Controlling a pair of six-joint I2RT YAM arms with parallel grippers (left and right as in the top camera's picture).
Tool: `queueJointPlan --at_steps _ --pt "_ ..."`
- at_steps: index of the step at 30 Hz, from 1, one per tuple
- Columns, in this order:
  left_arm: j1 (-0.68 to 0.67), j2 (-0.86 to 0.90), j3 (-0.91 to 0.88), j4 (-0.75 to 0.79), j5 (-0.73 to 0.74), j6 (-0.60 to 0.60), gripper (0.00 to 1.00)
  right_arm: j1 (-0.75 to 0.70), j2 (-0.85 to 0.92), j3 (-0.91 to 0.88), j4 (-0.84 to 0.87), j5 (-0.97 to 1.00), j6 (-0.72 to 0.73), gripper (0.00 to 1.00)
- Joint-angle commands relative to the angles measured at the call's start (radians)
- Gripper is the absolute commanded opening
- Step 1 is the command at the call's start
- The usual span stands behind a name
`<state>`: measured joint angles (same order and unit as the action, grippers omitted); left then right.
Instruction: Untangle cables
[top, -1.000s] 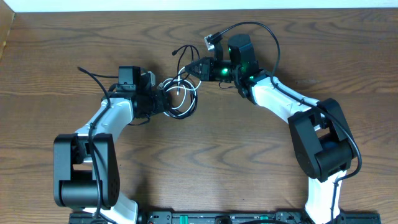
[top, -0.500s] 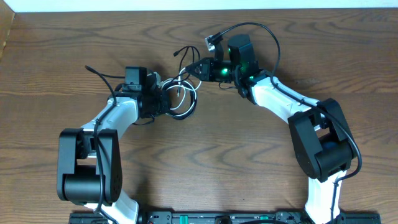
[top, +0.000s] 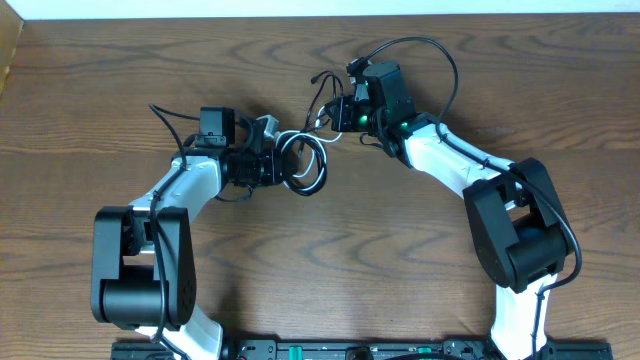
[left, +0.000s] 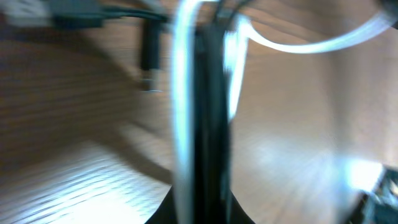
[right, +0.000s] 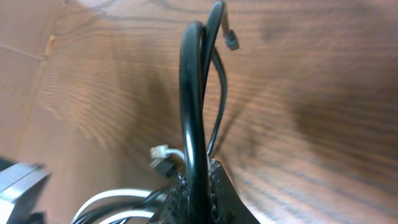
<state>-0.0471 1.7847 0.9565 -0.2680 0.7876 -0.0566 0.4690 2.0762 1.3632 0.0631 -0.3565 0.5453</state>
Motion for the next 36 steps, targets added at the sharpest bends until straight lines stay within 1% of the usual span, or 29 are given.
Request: queueJointPlan --at_steps 1,3,4,5,6,7,8,9,10,12,15,16,18,19,21,23,25,28,30,33,36 --pt "0.009 0.012 0.018 -0.003 0.223 0.128 0.08 0.010 -0.034 0.009 -0.021 0.090 -0.122 0.07" --pt "0.023 0.012 0.018 -0.003 0.242 0.129 0.08 0.010 -0.034 0.009 -0.060 0.128 -0.155 0.11" --pt "0.031 0.012 0.018 -0.003 0.249 0.129 0.08 0.010 -0.034 0.009 -0.082 0.154 -0.164 0.14" --pt "0.039 0.012 0.018 -0.003 0.257 0.128 0.08 0.010 -0.034 0.009 -0.111 0.192 -0.169 0.20" --pt "0.048 0.012 0.018 -0.004 0.262 0.127 0.08 0.010 -0.034 0.009 -0.138 0.233 -0.169 0.32" --pt "0.056 0.012 0.018 -0.003 0.268 0.127 0.08 0.010 -0.034 0.009 -0.159 0.261 -0.169 0.40" --pt "0.064 0.012 0.018 -0.003 0.270 0.127 0.08 0.009 -0.034 0.009 -0.178 0.276 -0.171 0.52" --pt "0.072 0.012 0.018 -0.004 0.272 0.127 0.08 0.008 -0.034 0.009 -0.184 0.266 -0.186 0.58" --pt "0.079 0.012 0.018 -0.006 0.272 0.127 0.08 0.005 -0.039 0.010 -0.185 0.220 -0.211 0.62" --pt "0.093 0.012 0.018 -0.008 0.281 0.126 0.08 -0.002 -0.060 0.010 -0.175 0.068 -0.249 0.68" --pt "0.107 0.012 0.018 -0.007 0.294 0.127 0.08 -0.014 -0.102 0.010 -0.152 -0.164 -0.246 0.79" --pt "0.110 0.012 0.018 -0.007 0.304 0.127 0.08 -0.018 -0.117 0.010 -0.148 -0.226 -0.232 0.82" --pt "0.112 0.012 0.018 -0.007 0.305 0.122 0.08 -0.019 -0.138 0.010 -0.153 -0.292 -0.179 0.82" --pt "0.112 0.012 0.018 -0.007 0.304 0.122 0.08 -0.019 -0.142 0.010 -0.164 -0.317 -0.151 0.80" --pt "0.112 0.012 0.018 -0.006 0.296 0.106 0.08 -0.014 -0.142 0.010 -0.214 -0.364 -0.098 0.72" --pt "0.112 0.012 0.018 -0.007 0.282 0.101 0.08 0.000 -0.136 0.009 -0.312 -0.345 -0.087 0.65" --pt "0.111 0.012 0.018 -0.007 0.238 0.068 0.08 0.016 -0.132 0.009 -0.408 -0.280 -0.090 0.64" --pt "0.111 0.012 0.018 -0.009 0.165 0.012 0.08 0.054 -0.120 0.009 -0.548 -0.101 -0.090 0.69" --pt "0.111 0.012 0.018 -0.013 0.119 -0.014 0.08 0.081 -0.115 0.008 -0.608 -0.017 -0.090 0.71" --pt "0.111 0.012 0.018 -0.018 0.055 -0.058 0.08 0.121 -0.109 0.007 -0.658 0.014 -0.090 0.73" --pt "0.111 0.012 0.018 -0.018 0.053 -0.073 0.08 0.156 -0.109 0.007 -0.666 0.025 -0.090 0.74"
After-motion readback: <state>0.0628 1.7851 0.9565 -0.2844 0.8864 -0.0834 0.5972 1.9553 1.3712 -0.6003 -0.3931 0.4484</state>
